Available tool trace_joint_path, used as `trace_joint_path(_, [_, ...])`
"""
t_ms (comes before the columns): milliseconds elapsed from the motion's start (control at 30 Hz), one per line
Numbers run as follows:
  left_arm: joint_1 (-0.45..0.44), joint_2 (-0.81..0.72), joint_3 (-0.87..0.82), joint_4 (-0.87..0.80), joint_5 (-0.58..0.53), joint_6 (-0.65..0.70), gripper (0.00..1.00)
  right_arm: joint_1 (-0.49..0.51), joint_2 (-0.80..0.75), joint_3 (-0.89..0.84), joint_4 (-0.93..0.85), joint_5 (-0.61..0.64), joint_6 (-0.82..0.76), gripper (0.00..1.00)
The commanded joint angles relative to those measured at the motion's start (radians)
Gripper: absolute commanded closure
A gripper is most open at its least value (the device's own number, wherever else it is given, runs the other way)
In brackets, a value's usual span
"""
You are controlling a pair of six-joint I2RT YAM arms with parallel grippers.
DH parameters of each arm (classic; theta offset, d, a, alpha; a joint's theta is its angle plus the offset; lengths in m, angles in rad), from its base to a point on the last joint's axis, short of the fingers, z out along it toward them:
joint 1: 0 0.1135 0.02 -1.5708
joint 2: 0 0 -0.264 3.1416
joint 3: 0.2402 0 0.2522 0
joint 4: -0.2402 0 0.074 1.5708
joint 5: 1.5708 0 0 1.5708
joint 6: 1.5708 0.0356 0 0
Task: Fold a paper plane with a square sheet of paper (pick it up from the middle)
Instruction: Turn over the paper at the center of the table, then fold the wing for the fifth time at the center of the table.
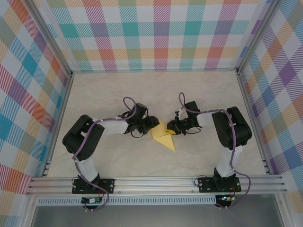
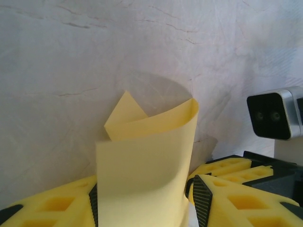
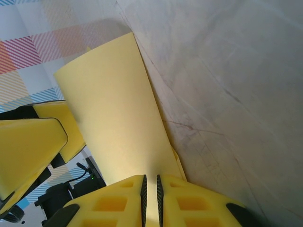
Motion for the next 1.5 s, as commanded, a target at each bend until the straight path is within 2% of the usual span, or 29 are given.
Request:
trace_joint_path(0, [0.011,-0.028,-0.052,0.083,0.028,-0.057,0.48,-0.007,0.033,-0.035,-0.038,0.067,0.013,0.83])
trace_joint_path(233, [-0.001,-0.017,-0.136,0.28,0.106,-0.189,0.5,-0.009,0.037,-0.04,-0.019,0.071,0.036,0.82])
trace_joint_path(400, [-0.018,-0.035,-0.161,0.289,0.088,-0.203,0.54,-0.011,0.031,-0.036,-0.018,0.075,0.046,0.81])
trace_joint_path(700, [-0.021,-0.033,-0.164,0.349,0.078,-0.232,0.67,-0.014,0.015,-0.026,-0.026,0.072,0.058,0.8])
trace_joint_path(933, [-0.018,-0.046,-0.121,0.257,0.062,-0.187,0.85,-0.039,-0.06,-0.009,-0.094,0.104,0.034,0.73])
trace_joint_path(1167, [0.016,-0.069,-0.085,0.138,0.063,-0.111,0.91,-0.072,-0.225,0.016,-0.3,0.285,-0.054,0.67])
trace_joint_path(1367, [0.039,-0.071,-0.036,0.034,0.081,-0.054,0.9,-0.059,-0.391,-0.076,-0.224,0.282,-0.06,0.63])
trace_joint_path(1467, [0.043,-0.062,-0.022,0.025,0.093,-0.05,0.91,-0.008,-0.501,-0.136,-0.195,0.349,-0.102,0.56])
